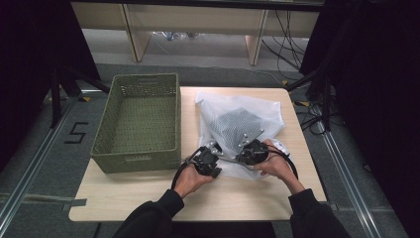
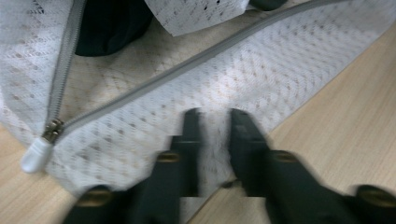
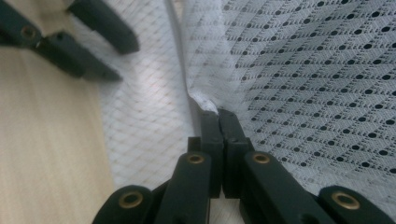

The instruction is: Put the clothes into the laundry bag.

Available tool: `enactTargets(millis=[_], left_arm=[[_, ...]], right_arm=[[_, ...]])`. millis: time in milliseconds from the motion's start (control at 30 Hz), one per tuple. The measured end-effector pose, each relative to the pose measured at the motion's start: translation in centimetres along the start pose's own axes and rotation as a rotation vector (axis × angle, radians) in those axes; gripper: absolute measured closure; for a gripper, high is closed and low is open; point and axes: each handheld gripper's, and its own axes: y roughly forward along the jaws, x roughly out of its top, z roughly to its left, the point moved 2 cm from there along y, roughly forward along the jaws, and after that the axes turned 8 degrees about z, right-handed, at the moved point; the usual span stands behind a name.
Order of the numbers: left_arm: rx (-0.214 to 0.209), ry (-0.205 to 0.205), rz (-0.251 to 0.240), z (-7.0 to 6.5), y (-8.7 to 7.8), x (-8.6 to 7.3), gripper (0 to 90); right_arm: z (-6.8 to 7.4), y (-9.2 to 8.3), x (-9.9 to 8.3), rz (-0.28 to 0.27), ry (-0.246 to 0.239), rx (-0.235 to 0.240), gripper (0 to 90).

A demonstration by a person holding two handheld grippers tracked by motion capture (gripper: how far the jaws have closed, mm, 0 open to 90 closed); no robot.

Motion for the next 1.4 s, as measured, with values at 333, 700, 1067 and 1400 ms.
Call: enactTargets(millis=[333,700,1067,1400], left_arm=[[-0.044,-0.009,-0.007,0.5,-0.1,-0.2,89.5],[-0.046,0.029,0.02,0.1,-0.3,-0.3,89.6],[-0.068,0.002,0.005,0.2,-0.3,-0.5,89.2],[-0.088,0.016,0.023,0.6,-0.4,-0.7,87.9]], right_arm=[[-2.3,1.9,0.6,-0.001,0.084,-0.086,90.0],[-6.2,2.7,1.0,-0.018,0.18,-0.184,90.0],[-4.0,0.0,1.1,-0.043,0.099,-0.13,90.0],[0.3,-4.2,0.3,-0.077,-0.007,-0.088,90.0]])
